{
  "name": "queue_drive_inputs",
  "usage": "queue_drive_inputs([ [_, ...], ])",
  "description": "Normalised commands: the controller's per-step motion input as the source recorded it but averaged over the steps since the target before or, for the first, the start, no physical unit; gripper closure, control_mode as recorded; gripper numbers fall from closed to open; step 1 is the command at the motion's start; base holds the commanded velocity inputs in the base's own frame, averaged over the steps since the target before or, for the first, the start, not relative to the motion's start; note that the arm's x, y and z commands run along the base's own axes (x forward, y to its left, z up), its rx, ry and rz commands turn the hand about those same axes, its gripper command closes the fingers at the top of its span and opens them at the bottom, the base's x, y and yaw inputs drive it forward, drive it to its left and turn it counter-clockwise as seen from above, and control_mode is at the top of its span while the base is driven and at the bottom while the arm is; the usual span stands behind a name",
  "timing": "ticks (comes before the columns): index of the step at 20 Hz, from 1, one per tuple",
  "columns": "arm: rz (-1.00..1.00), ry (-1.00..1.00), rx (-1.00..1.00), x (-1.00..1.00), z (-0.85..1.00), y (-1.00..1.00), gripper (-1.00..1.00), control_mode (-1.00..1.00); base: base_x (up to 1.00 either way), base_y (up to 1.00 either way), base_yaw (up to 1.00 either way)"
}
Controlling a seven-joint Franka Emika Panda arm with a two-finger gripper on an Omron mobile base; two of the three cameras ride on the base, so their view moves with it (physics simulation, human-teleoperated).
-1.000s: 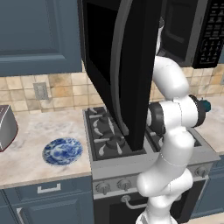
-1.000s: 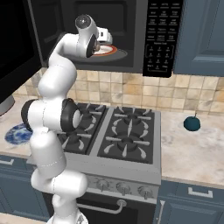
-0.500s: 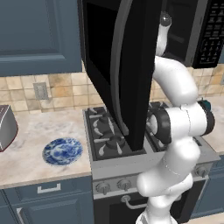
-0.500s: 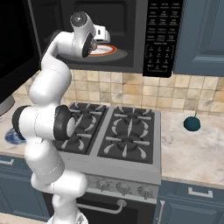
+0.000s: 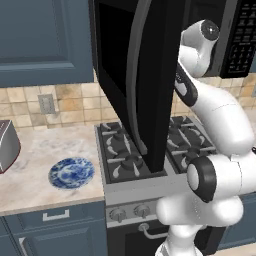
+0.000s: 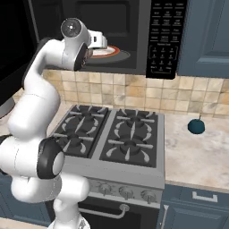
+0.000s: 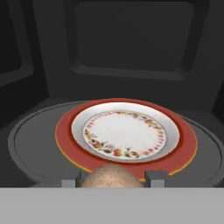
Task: Pick the egg from the microwave and place it on plate located on the counter.
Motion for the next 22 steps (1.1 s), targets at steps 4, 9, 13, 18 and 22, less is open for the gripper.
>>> queue_drive_inputs([
  [4,0.07,0.0,0.0,-0.98,0.0,-0.03,1.0,-1.0,0.0,0.0,0.0],
  [9,0.14,0.02,0.0,-0.74,-0.01,-0.06,1.0,-1.0,0.0,0.0,0.0],
  [13,0.18,0.08,0.0,-0.44,-0.2,-0.03,1.0,-1.0,0.0,0.0,0.0],
  [18,0.23,0.08,0.0,-0.14,-0.41,0.0,1.0,-1.0,0.0,0.0,0.0],
  [22,0.2,0.04,0.0,-0.06,-0.7,0.0,1.0,-1.0,0.0,0.0,0.0],
])
